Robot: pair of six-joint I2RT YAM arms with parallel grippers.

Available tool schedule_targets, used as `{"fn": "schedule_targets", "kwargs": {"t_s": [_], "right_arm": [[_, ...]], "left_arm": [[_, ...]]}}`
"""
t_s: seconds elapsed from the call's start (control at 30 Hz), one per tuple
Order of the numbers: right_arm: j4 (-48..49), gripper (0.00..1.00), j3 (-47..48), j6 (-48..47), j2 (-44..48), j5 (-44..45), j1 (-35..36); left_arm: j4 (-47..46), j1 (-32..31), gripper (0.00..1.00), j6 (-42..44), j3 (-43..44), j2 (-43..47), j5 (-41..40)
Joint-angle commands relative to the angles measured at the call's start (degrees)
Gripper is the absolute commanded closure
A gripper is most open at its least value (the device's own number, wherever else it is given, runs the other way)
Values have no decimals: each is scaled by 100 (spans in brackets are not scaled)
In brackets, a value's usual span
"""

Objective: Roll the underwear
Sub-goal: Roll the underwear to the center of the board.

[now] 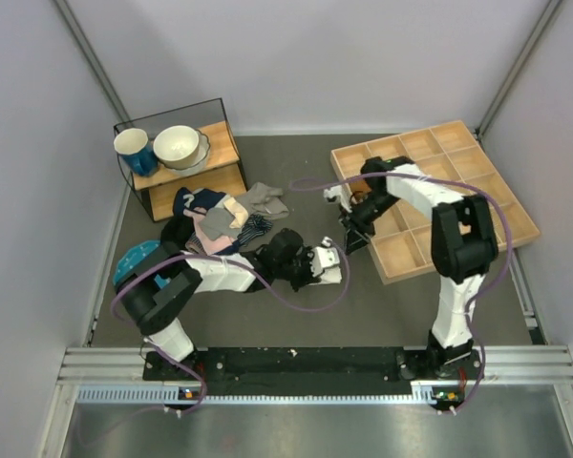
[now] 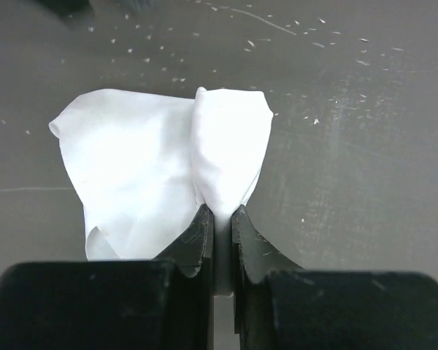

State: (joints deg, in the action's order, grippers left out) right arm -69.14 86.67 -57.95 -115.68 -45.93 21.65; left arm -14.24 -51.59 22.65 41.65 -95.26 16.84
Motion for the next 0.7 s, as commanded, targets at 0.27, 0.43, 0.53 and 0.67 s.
{"fn": "schedule_targets", "kwargs": {"t_s": [0.27,0.43,0.53,0.67], "right_arm": [[779,52,-1872,-2500,2532,-778,-215],[2366,51,-2890,-2063,3067,407,829],[3336,51,-3156,-1773,3130,1190,1244],[3969,50,-3218,-1605,2868,1814,1736]], "left_arm": [[1398,1547,92,-2001,1310,-1747,3412],[1688,1819,91,-2450,1645,-2251,3625],[1670,1881,88,-2582,1636,-2304,3519],[1539,1899,84,-2687,1610,-2269,3466]]}}
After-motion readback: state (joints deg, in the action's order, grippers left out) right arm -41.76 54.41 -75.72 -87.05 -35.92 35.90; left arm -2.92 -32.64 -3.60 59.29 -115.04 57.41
